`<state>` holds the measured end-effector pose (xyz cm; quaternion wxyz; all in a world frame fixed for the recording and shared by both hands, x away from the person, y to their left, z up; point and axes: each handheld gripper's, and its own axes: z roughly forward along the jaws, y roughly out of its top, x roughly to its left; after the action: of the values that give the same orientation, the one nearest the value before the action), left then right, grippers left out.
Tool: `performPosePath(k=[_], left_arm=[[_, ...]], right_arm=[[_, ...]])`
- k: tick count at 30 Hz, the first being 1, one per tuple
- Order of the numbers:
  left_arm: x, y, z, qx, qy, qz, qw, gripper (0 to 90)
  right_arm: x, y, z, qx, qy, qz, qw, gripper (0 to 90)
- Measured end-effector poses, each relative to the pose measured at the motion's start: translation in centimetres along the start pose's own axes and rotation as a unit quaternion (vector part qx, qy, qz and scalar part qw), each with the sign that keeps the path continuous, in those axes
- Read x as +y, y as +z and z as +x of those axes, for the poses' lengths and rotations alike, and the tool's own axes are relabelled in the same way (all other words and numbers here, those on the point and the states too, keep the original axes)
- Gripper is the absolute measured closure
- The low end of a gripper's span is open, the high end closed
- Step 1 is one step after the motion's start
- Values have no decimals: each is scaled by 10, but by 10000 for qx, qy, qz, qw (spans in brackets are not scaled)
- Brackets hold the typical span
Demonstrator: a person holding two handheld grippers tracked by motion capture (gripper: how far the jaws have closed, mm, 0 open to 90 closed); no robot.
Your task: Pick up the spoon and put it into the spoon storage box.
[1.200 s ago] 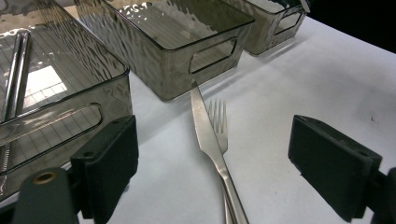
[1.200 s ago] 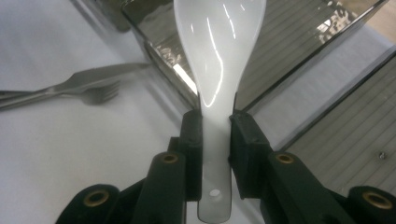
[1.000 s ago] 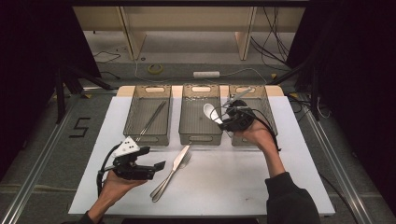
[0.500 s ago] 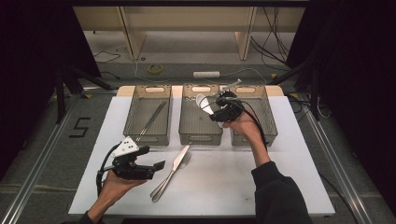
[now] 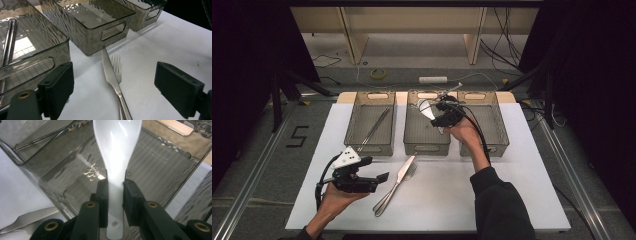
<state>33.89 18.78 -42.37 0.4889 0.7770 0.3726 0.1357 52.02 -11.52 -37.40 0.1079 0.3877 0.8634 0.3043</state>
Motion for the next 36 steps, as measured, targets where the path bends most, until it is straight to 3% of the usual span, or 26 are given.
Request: performPosePath(k=[28,33,36], left_arm=[[0,0,-2,-13,28,44,10000,158],[0,0,-2,-10,29,37,10000,157],[-1,1,-2,-10,22,47,10000,158]], right_arm=[[-3,38,1,-122,272,479,9984,751],[-4,42,-1,87,421,587,9973,650],[-4,41,-1,106,385,610,9973,595]])
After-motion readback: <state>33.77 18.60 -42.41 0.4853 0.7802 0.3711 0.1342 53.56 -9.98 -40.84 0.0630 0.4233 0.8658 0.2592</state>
